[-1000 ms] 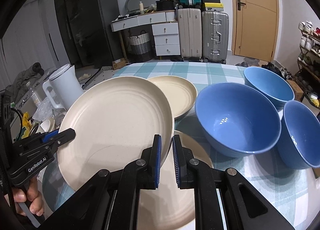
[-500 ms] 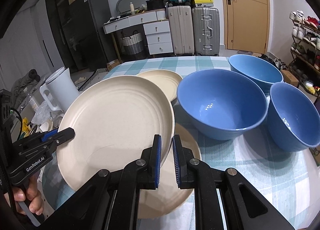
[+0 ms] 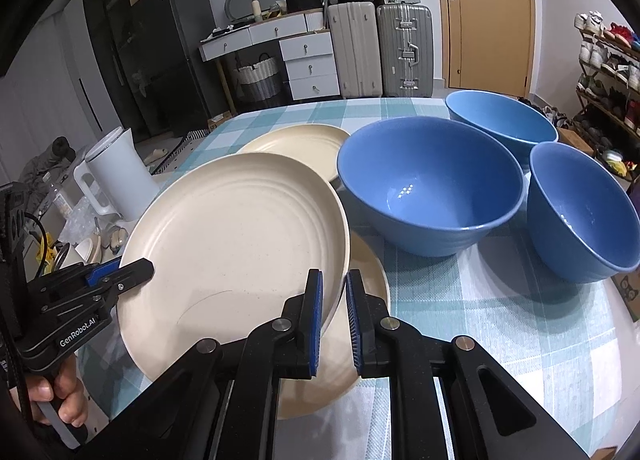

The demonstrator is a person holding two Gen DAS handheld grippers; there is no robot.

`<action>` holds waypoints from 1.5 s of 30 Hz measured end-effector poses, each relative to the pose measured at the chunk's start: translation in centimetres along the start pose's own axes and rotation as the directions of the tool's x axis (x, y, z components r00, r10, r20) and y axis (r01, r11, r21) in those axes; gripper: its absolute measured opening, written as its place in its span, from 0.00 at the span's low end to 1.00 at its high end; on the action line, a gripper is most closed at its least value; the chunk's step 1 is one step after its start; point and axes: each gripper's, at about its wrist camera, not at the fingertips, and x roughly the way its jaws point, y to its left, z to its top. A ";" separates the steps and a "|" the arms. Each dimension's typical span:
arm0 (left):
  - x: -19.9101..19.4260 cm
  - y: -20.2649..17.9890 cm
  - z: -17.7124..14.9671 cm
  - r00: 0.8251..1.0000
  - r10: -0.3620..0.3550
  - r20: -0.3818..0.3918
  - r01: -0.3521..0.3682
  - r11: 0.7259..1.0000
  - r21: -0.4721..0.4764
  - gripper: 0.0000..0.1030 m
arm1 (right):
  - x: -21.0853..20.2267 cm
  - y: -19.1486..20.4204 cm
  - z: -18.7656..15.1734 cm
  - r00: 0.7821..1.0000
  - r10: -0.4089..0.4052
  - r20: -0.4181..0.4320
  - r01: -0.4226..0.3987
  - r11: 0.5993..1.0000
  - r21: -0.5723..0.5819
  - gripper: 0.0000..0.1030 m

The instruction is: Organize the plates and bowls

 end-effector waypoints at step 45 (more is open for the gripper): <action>4.5 -3.4 -1.6 0.995 0.067 -0.080 -0.056 0.989 0.141 0.19 | 2.8 -1.2 -2.5 0.995 -0.070 -0.074 0.071 0.997 0.014 0.14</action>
